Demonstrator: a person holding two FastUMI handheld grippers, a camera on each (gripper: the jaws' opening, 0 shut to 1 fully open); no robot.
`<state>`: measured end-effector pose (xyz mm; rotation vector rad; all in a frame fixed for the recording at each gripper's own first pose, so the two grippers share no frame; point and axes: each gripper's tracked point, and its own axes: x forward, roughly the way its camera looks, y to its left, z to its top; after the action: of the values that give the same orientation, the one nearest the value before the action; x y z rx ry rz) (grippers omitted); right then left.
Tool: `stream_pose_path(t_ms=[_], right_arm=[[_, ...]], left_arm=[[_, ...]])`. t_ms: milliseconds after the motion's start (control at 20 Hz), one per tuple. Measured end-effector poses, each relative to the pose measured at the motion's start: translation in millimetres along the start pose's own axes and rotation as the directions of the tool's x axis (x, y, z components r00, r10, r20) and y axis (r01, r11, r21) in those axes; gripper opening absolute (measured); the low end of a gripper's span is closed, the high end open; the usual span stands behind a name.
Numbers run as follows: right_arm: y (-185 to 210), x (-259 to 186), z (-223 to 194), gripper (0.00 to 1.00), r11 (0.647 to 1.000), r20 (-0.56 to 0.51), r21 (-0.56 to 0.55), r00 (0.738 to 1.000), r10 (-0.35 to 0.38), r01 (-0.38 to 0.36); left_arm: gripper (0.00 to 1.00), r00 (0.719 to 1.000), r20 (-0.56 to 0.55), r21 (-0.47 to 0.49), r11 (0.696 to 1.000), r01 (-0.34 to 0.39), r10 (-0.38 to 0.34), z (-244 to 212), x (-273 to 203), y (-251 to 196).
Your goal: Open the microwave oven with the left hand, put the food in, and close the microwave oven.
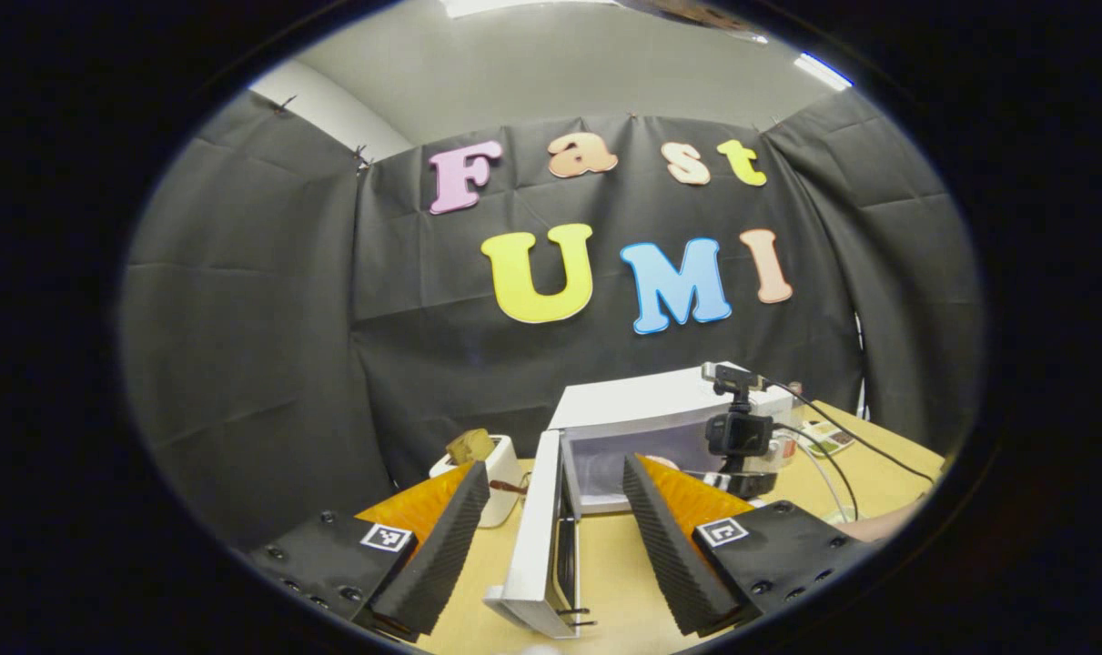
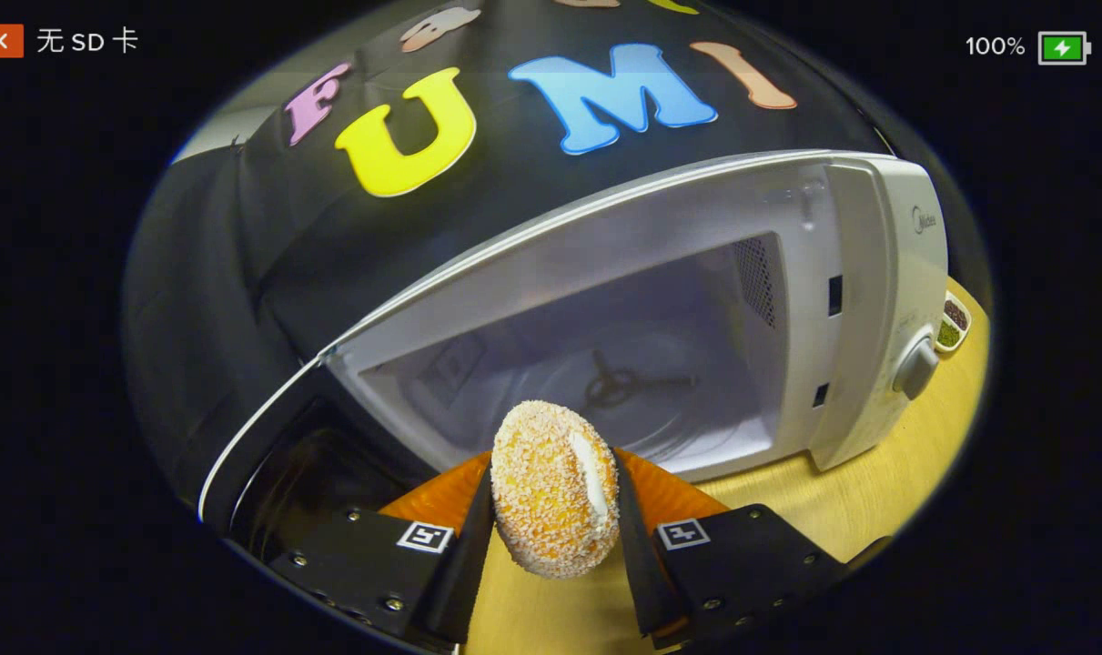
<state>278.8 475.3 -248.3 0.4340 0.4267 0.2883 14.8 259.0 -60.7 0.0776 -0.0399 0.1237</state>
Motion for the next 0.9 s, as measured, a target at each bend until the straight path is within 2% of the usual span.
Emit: stream_pose_path(t_ms=[150,250,350,400,500,550,600,650,750,800,900], right_arm=[[-5,33,10,0.66,0.996,0.067,0.06,0.995,-0.074,0.07],[-19,47,18,0.66,0.989,0.116,0.058,0.983,-0.142,0.136],[-22,57,23,0.66,0.987,0.149,0.04,0.975,-0.162,0.158],[-25,61,26,0.66,0.984,0.173,0.027,0.968,-0.18,0.178],[-31,67,25,0.66,0.979,0.199,0.018,0.959,-0.203,0.203],[-34,68,21,0.72,0.976,0.19,0.015,0.958,-0.216,0.217],[-34,62,22,0.87,0.974,0.197,-0.004,0.956,-0.219,0.224],[-34,56,25,0.98,0.971,0.216,-0.03,0.95,-0.224,0.236],[-30,44,34,0.99,0.97,0.256,-0.065,0.944,-0.209,0.233],[-31,38,37,0.99,0.968,0.258,-0.085,0.944,-0.207,0.235],[-30,21,41,0.99,0.968,0.252,-0.115,0.949,-0.189,0.224]], left_arm=[[1.0,1.0,0.007,-0.008,1.0,-0.005,0.005,-8,7,8],[0.98,1.0,0.005,-0.015,1.0,-0.003,0.003,-14,11,11],[0.95,1.0,0.004,-0.007,1.0,-0.01,0.01,-21,12,15],[1.0,1.0,0.007,-0.003,1.0,-0.013,0.013,-23,12,17],[0.98,1.0,-0.014,0.001,1.0,-0.013,0.013,-32,10,15],[0.95,1.0,-0.017,0.0,1.0,-0.014,0.014,-36,9,16],[1.0,1.0,-0.023,-0.006,1.0,-0.012,0.012,-37,8,15],[1.0,1.0,-0.02,-0.013,1.0,-0.006,0.006,-37,6,12],[0.97,1.0,-0.012,-0.017,1.0,-0.003,0.003,-33,4,9],[1.0,1.0,0.0,-0.018,1.0,-0.003,0.003,-29,2,8],[0.98,1.0,0.012,-0.023,1.0,-0.008,0.008,-24,1,7]])
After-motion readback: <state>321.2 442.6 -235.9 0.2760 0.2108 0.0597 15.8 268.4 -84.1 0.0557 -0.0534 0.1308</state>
